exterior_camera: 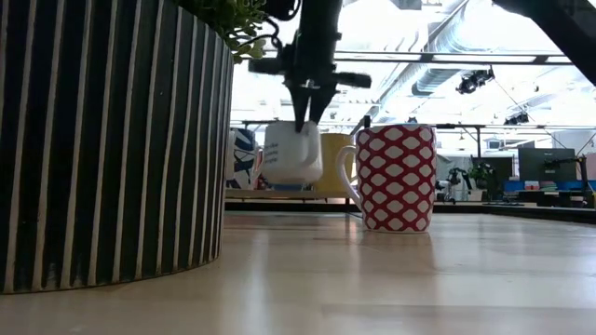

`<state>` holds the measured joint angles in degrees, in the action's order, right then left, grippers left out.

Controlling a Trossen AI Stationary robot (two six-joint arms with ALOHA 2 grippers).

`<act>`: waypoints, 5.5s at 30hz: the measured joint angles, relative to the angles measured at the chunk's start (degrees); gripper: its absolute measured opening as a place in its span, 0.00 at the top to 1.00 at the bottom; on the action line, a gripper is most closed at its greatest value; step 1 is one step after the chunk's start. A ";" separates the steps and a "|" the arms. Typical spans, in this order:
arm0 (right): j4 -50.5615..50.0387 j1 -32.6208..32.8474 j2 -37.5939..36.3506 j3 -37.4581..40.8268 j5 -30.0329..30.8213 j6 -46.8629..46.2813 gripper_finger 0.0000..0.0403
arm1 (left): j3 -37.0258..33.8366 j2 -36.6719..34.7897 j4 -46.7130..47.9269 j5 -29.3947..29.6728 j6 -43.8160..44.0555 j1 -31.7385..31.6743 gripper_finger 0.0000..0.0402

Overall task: Place coffee mugs
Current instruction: Put the dark green mug on the shelf

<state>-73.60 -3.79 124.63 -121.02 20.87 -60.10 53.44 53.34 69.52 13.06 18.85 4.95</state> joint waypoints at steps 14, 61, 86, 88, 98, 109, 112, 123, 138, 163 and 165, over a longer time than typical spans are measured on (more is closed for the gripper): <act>4.52 -1.93 1.91 -0.01 0.75 2.06 0.94 | 0.01 0.00 0.13 -0.02 -0.52 0.00 0.82; 6.56 -5.23 1.97 -0.01 -0.56 7.65 0.92 | 0.01 0.00 0.11 -0.05 0.18 0.00 0.82; 6.78 -5.99 1.97 -0.01 -1.35 9.64 0.80 | 0.01 0.00 0.11 -0.07 0.59 0.01 0.82; 6.74 -5.99 1.97 -0.01 -1.09 9.70 0.79 | 0.01 -0.02 0.11 -0.07 0.61 0.02 0.82; 6.98 -5.69 1.09 -0.77 -0.35 11.17 0.79 | 0.01 -0.01 0.10 -0.07 0.57 0.02 0.82; 3.87 -1.37 0.94 -4.82 -5.73 12.09 0.79 | 0.01 -0.02 0.13 -0.07 0.55 0.04 0.82; 2.56 -0.36 0.88 -3.78 -4.87 10.64 0.81 | 0.01 -0.02 0.13 -0.05 0.55 0.04 0.82; 1.16 0.11 0.97 1.59 -3.92 10.05 0.94 | 0.01 -0.01 0.00 -0.05 0.55 0.00 0.82; -0.05 -1.11 0.97 1.94 0.84 11.10 1.00 | 0.01 -0.02 0.04 -0.03 1.44 0.00 0.82; 1.68 -2.71 0.97 1.94 0.01 14.19 1.00 | 0.01 0.00 0.04 -0.04 2.05 0.00 0.82; 1.72 -2.71 0.97 1.94 0.01 14.86 1.00 | 0.01 -0.01 0.04 -0.03 2.08 0.00 0.82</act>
<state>-71.88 -6.50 125.60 -119.09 20.88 -45.23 53.45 53.33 69.56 13.03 20.93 4.95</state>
